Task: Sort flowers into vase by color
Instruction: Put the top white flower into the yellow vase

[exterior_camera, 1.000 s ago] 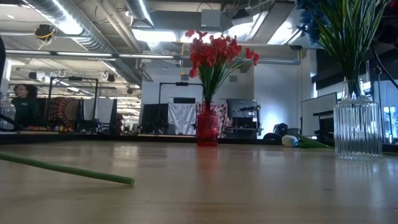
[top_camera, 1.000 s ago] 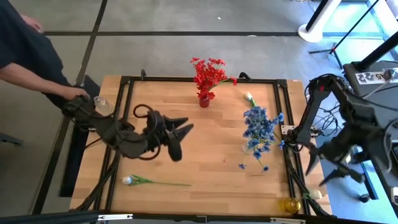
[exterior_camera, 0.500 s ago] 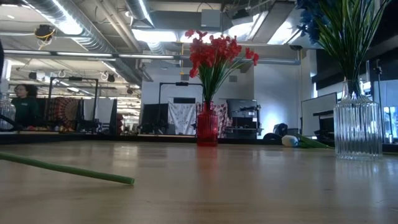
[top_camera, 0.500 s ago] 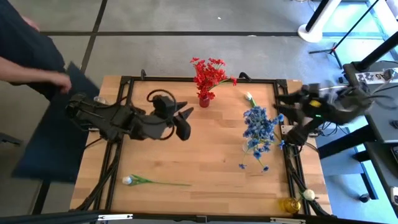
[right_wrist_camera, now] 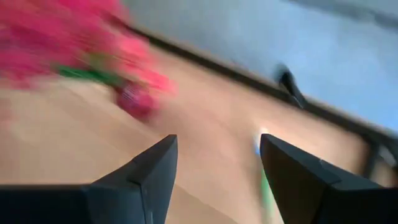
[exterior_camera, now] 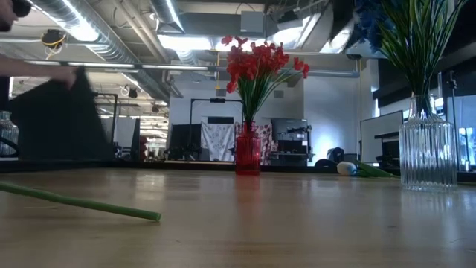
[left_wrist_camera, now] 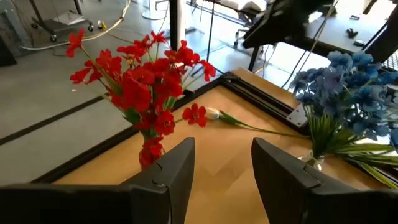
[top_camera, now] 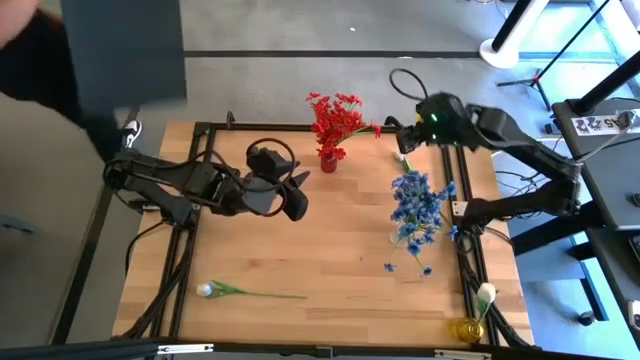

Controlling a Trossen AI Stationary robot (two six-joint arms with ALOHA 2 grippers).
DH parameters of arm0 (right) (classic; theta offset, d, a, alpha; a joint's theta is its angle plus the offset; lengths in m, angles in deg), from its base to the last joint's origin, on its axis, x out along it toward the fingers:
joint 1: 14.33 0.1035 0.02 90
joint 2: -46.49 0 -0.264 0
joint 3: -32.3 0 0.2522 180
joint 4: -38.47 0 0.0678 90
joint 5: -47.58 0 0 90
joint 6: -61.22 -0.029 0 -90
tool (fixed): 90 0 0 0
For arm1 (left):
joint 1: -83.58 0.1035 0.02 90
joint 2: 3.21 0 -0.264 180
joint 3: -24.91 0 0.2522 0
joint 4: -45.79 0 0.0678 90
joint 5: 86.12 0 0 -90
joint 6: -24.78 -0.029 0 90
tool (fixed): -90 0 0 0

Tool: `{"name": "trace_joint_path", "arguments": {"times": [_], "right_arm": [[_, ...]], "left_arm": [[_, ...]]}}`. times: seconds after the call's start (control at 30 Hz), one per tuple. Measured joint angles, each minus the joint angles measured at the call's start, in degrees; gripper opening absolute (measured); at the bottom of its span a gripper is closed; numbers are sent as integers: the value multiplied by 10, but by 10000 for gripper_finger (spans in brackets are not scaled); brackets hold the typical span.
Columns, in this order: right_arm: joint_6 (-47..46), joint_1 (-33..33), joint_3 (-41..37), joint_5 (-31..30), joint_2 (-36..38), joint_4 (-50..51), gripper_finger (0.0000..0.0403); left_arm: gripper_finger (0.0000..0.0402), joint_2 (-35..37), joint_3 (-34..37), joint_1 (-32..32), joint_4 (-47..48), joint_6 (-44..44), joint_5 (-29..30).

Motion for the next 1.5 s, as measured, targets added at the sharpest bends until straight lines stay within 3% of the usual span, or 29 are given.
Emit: {"name": "trace_joint_path", "arguments": {"times": [0.2, 0.4, 0.7, 1.13, 1.3, 1.5], "right_arm": [[113, -168, -33, 88, -81, 76, 230], [167, -248, -123, 176, -140, 46, 230], [137, -249, -244, 199, -198, -76, 230], [121, -252, -263, 155, -312, -168, 226], [126, -254, -259, 181, -341, -166, 183], [138, -253, -259, 185, -348, -175, 86]], "left_arm": [[155, 0, 0, -7, 4, 16, 0], [155, 0, 0, -6, 12, 31, 0], [155, 1, 0, -1, 13, 45, 7], [155, 1, 0, 21, 12, 31, 0], [155, 1, 0, 6, 12, 31, -2], [155, 1, 0, -26, 12, 23, -2]]}}
